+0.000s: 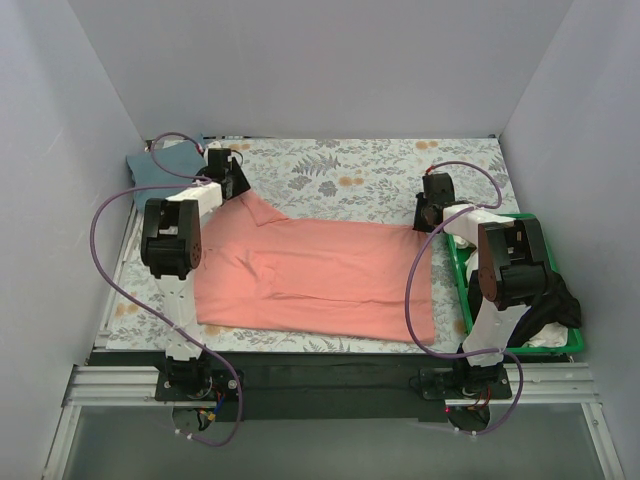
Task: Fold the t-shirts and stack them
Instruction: Fold the tshirt
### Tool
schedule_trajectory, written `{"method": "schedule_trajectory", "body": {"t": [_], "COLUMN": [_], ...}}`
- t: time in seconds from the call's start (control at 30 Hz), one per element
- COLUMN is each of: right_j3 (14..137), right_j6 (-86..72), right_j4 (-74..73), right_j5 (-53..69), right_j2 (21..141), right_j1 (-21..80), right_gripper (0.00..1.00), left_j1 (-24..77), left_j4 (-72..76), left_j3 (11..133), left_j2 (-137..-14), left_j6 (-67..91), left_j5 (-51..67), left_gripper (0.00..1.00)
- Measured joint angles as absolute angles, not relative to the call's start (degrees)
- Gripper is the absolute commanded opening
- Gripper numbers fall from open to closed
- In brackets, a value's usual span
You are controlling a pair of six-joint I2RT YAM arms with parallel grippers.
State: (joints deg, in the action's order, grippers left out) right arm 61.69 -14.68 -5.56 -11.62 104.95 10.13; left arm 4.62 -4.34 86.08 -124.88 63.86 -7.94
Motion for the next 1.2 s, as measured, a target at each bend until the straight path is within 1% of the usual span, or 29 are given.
{"method": "schedule_trajectory", "body": {"t": [0.17, 0.23, 0.3, 0.43, 0.47, 0.53, 0.57, 0.67, 0.7, 0.77, 0.8, 0.83, 0.93, 0.97, 1.03, 1.07, 1.2], "right_j3": [61.7, 61.6, 61.6, 61.6, 61.6, 61.6, 61.6, 61.6, 61.6, 61.6, 61.6, 61.6, 61.6, 61.6, 61.6, 61.6, 61.6], "right_j6": [-14.7, -14.7, -14.7, -14.7, -14.7, -14.7, -14.7, -14.7, -14.7, -14.7, -14.7, -14.7, -14.7, -14.7, -14.6, -14.7, -14.6], "right_j4": [-5.5, -5.5, -5.5, -5.4, -5.4, -5.4, -5.4, -5.4, -5.4, -5.4, -5.4, -5.4, -5.3, -5.3, -5.3, -5.3, -5.4], "right_j5": [-11.4, -11.4, -11.4, -11.3, -11.2, -11.1, -11.0, -10.7, -10.7, -10.7, -10.7, -10.7, -10.3, -10.1, -9.6, -9.4, -8.8], "right_j2": [104.9, 104.9, 104.9, 104.9, 104.9, 104.9, 104.9, 104.9, 104.9, 104.9, 104.9, 104.9, 104.9, 104.9, 104.9, 104.9, 104.8], "right_j1": [10.1, 10.1, 10.1, 10.1, 10.1, 10.1, 10.1, 10.1, 10.1, 10.1, 10.1, 10.1, 10.1, 10.1, 10.1, 10.1, 10.1], "right_gripper": [0.32, 0.32, 0.33, 0.32, 0.32, 0.32, 0.32, 0.32, 0.32, 0.32, 0.31, 0.30, 0.18, 0.11, 0.04, 0.01, 0.01], "left_j1": [4.5, 4.4, 4.2, 4.1, 4.1, 4.1, 4.0, 3.9, 3.9, 3.9, 3.9, 3.9, 3.9, 3.9, 3.9, 3.9, 3.6], "left_j4": [-4.5, -4.5, -4.5, -4.5, -4.5, -4.4, -4.3, -4.0, -4.0, -4.1, -4.1, -4.1, -4.4, -4.6, -5.0, -5.4, -7.0], "left_j3": [87.8, 88.6, 89.0, 89.3, 89.3, 89.3, 89.3, 89.3, 89.3, 89.3, 89.4, 89.5, 89.8, 89.9, 90.2, 90.4, 92.3], "left_j2": [-125.9, -126.4, -126.8, -127.5, -127.5, -127.7, -127.8, -127.9, -128.0, -128.0, -128.0, -128.1, -128.2, -128.2, -128.2, -128.2, -128.2], "left_j6": [63.7, 63.6, 63.5, 63.4, 63.4, 63.3, 63.3, 63.3, 63.3, 63.4, 63.4, 63.3, 63.3, 63.3, 63.3, 63.4, 64.0], "left_j5": [-8.6, -8.6, -8.7, -8.9, -8.9, -8.9, -8.9, -8.9, -8.9, -8.8, -8.7, -8.6, -8.5, -8.4, -8.2, -7.9, -5.7], "left_gripper": [0.43, 0.39, 0.39, 0.33, 0.26, 0.23, 0.19, 0.11, 0.06, 0.00, 0.00, 0.00, 0.00, 0.00, 0.00, 0.00, 0.00]}}
